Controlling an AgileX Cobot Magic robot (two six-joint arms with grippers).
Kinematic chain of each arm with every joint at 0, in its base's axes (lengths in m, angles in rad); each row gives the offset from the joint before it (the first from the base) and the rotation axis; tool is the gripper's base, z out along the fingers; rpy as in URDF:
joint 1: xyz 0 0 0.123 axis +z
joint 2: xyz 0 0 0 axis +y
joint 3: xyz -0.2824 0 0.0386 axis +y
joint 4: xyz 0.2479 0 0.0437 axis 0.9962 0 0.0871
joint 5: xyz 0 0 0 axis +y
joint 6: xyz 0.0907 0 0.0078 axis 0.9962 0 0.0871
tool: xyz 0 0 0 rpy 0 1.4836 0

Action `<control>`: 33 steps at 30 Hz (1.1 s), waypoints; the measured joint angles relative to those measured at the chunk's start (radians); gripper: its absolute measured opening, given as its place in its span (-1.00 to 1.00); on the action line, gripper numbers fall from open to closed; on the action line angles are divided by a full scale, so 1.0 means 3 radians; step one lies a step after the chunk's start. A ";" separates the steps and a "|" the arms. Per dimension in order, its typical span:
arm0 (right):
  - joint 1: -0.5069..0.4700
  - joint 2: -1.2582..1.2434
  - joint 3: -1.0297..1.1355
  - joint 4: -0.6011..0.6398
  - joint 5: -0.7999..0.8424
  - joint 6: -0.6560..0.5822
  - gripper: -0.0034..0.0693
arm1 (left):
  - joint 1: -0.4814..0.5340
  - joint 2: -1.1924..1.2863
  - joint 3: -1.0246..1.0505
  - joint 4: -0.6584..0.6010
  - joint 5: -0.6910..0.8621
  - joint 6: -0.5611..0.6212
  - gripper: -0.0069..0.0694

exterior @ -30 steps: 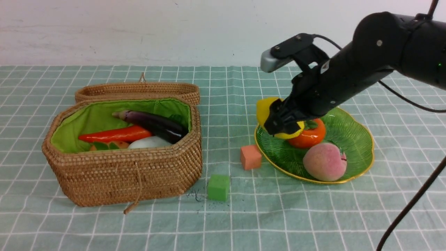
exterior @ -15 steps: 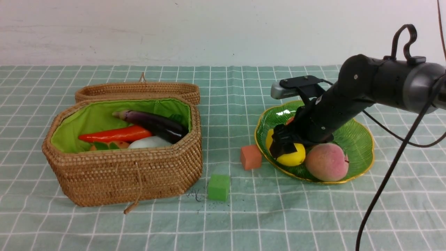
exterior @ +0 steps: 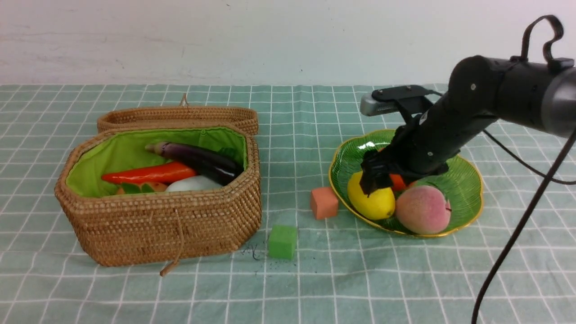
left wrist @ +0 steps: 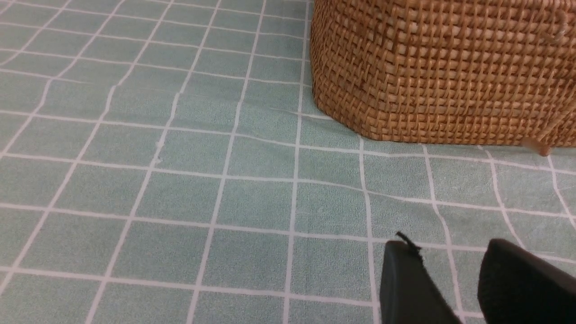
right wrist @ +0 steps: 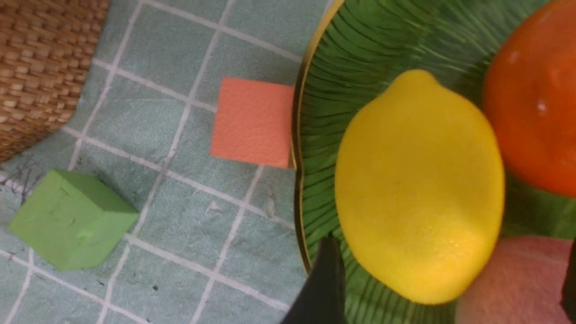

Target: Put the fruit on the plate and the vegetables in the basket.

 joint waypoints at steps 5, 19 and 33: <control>0.0000 -0.0541 0.0000 -0.0147 0.0417 0.0144 0.61 | 0.0000 0.0000 0.0000 0.0000 0.0000 0.0000 -0.19; 0.0000 -0.2374 0.1182 -0.0401 0.1039 0.0330 -0.93 | 0.0000 0.0000 0.0000 0.0000 0.0000 0.0000 -0.19; 0.0000 -0.2930 0.1752 -0.0704 0.1123 0.0357 -0.95 | 0.0000 0.0000 0.0000 0.0000 0.0000 0.0000 -0.19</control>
